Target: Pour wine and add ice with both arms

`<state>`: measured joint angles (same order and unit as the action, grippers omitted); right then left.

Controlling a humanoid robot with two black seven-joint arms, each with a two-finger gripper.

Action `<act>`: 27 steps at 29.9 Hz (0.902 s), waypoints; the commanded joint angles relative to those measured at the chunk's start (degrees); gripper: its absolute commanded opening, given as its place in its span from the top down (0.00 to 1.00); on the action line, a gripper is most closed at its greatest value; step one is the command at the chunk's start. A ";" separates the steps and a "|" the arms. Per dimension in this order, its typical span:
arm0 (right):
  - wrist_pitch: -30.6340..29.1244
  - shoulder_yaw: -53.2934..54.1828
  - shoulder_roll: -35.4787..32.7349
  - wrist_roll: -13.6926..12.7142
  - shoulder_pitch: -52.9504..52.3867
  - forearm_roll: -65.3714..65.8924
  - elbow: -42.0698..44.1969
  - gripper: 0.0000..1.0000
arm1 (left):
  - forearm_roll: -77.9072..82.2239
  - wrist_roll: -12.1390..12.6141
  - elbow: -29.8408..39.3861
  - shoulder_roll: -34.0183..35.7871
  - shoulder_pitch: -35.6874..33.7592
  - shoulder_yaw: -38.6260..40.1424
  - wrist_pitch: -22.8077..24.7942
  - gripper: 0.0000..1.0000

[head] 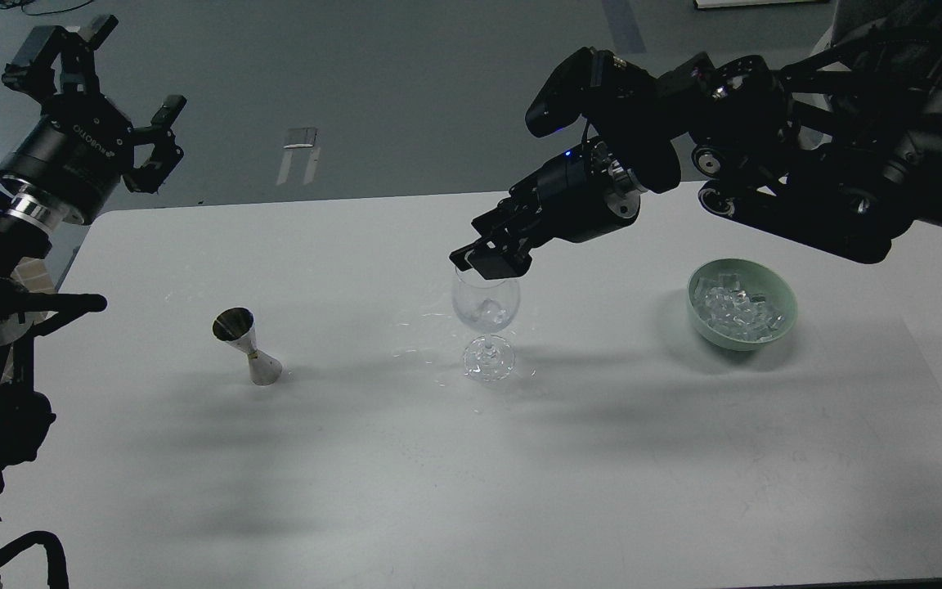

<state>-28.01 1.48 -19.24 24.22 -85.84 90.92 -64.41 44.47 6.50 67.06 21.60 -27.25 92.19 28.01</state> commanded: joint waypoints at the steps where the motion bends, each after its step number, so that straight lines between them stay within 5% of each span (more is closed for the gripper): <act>1: 0.01 3.25 -0.89 -0.40 -1.78 -5.82 3.75 0.07 | 0.09 0.00 -0.09 0.20 -0.26 0.00 -0.01 0.02; 10: 3.21 18.10 -0.37 -0.57 1.54 -30.05 22.20 0.02 | 0.09 0.00 -3.59 0.29 -2.28 -1.40 -0.01 0.02; 16: 4.01 29.61 1.56 -0.22 14.45 -46.86 24.95 0.02 | -0.96 -0.17 -11.85 0.11 -7.02 -4.47 -0.01 0.02; 27: 5.86 51.33 12.81 0.66 30.29 -56.10 32.76 0.01 | -9.30 0.88 -20.91 -4.45 -9.49 -5.45 -0.01 0.02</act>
<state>-21.89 48.32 -9.03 24.48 -57.93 36.92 -33.82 38.52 6.70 48.23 18.43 -36.62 86.91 28.00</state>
